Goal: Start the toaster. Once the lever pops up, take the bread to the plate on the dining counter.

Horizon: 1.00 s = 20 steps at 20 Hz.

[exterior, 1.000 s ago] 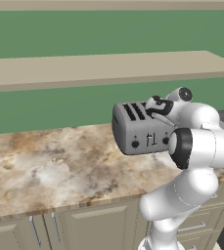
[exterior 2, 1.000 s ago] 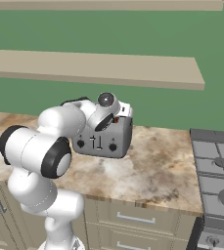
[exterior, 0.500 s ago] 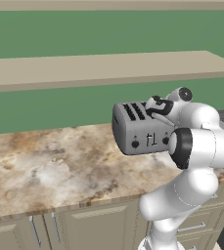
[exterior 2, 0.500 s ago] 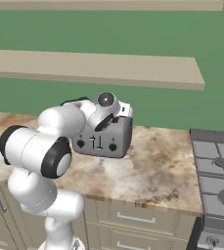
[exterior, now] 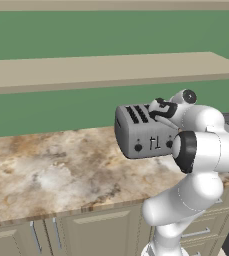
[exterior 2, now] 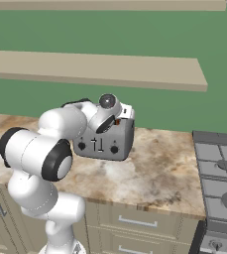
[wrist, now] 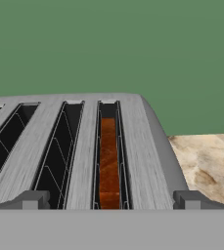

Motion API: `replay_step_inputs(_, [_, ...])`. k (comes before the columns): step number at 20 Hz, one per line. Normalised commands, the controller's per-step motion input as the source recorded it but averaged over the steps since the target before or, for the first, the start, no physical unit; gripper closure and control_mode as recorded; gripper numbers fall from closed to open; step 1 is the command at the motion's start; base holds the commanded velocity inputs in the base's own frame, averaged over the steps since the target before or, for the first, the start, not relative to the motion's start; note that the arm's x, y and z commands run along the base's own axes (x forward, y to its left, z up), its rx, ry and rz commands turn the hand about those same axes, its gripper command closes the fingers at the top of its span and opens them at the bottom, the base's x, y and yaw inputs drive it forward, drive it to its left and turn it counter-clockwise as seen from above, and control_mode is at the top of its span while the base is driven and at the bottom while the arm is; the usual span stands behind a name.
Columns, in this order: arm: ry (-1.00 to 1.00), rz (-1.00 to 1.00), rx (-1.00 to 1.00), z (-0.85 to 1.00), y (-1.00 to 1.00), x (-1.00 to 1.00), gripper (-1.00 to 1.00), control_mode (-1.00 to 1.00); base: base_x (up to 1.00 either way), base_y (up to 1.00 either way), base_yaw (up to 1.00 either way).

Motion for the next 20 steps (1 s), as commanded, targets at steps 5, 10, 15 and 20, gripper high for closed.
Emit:
replay_step_inputs(5, [0.0,0.0,0.0,0.0,0.0,0.0,-1.0,-1.0,0.0,0.0,0.0])
replay_step_inputs(10, [0.0,0.0,0.0,0.0,0.0,0.0,-1.0,-1.0,0.0,0.0,0.0])
replay_step_inputs(15, [0.0,0.0,0.0,0.0,0.0,0.0,-1.0,-1.0,0.0,0.0,0.0])
replay_step_inputs(20, [0.0,0.0,0.0,0.0,0.0,0.0,-1.0,-1.0,0.0,0.0,0.0])
